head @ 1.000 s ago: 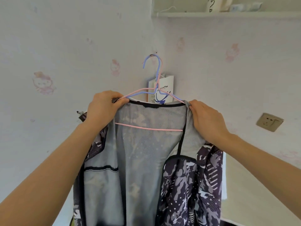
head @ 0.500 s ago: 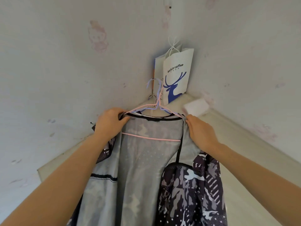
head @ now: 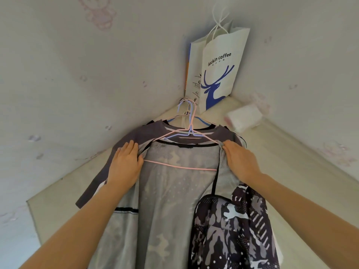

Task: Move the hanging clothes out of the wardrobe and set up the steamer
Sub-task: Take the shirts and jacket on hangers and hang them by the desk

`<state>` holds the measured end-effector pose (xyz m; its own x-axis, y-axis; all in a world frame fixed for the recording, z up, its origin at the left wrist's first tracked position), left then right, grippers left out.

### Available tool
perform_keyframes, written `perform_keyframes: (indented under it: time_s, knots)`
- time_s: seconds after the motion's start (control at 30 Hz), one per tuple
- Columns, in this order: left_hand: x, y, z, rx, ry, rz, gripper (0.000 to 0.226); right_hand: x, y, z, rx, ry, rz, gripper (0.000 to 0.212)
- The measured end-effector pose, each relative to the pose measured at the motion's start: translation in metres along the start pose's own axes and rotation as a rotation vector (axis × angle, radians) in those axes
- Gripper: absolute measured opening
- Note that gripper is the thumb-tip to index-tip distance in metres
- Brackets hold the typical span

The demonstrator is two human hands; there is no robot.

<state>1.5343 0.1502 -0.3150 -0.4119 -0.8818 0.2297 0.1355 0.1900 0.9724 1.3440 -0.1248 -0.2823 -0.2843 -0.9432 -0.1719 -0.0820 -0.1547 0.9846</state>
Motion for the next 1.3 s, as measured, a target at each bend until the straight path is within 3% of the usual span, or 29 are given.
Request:
perform_keyframes:
  time_s: [0.1, 0.27, 0.5, 0.63, 1.0, 1.3]
  knots:
    - [0.007, -0.009, -0.009, 0.039, -0.033, -0.023, 0.027, 0.003, -0.004, -0.003, 0.002, -0.002, 0.006, 0.022]
    - [0.012, -0.016, -0.022, 0.084, 0.028, 0.014, 0.039, 0.011, -0.005, -0.014, 0.023, -0.026, -0.033, 0.021]
    - [0.029, 0.003, -0.072, 0.305, -0.002, 0.061, 0.015, 0.021, 0.017, -0.054, 0.124, -0.001, -0.086, 0.028]
    - [0.05, 0.018, -0.112, 0.355, -0.033, 0.079, 0.017, 0.042, 0.025, -0.087, 0.162, -0.005, -0.082, 0.03]
    - [0.058, -0.045, -0.145, 0.08, 0.05, -0.065, 0.033, 0.072, -0.056, -0.133, -0.008, -0.068, -0.257, 0.029]
    - [0.072, -0.043, -0.165, 0.155, 0.102, -0.078, 0.027, 0.08, -0.058, -0.155, 0.048, -0.148, -0.226, 0.03]
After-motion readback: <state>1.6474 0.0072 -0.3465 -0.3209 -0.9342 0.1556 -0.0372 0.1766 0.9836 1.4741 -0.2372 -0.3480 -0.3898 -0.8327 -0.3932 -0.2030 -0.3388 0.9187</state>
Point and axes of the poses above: each hand's wrist, its own z-axis away from the middle knuckle, its own y-axis out of the back of the hand, x = y × z, the point moved 2 cm from there along -z, towards the middle knuckle, and after that the axes turned 11 degrees about y, right-handed, at the moved point
